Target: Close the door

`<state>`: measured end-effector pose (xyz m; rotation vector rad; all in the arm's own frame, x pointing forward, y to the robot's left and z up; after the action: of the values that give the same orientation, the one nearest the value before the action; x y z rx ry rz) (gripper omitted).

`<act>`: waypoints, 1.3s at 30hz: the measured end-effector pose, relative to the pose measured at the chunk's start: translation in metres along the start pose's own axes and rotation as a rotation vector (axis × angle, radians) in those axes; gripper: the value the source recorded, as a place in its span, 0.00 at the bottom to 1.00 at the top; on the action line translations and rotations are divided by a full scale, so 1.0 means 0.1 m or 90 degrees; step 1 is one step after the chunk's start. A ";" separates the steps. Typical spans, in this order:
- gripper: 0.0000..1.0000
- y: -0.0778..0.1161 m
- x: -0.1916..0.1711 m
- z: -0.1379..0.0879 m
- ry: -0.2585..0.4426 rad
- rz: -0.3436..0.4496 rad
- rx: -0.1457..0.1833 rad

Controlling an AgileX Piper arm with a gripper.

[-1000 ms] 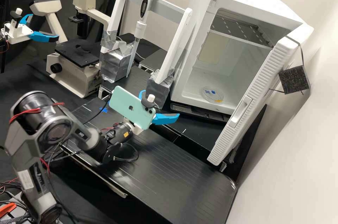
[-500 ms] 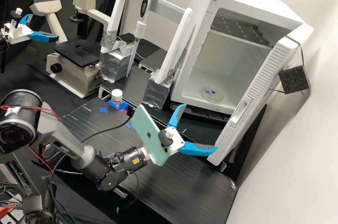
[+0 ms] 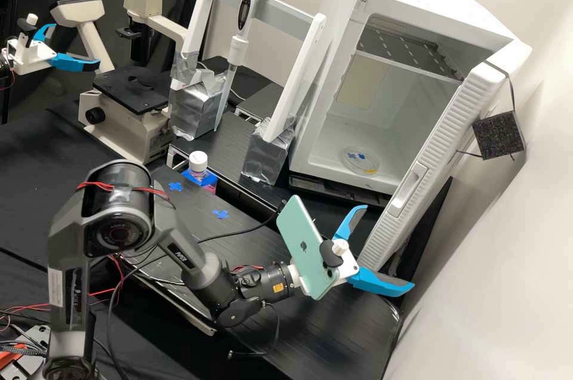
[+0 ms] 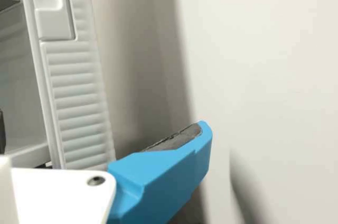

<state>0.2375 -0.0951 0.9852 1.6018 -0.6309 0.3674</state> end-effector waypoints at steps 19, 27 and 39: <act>1.00 -0.12 0.11 -0.08 0.061 -0.106 0.097; 1.00 -0.20 -0.10 -0.37 0.081 -0.162 0.093; 1.00 -0.67 -0.26 -0.83 0.208 -0.325 0.081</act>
<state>0.2666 -0.0059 0.9278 1.7082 0.0571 0.2803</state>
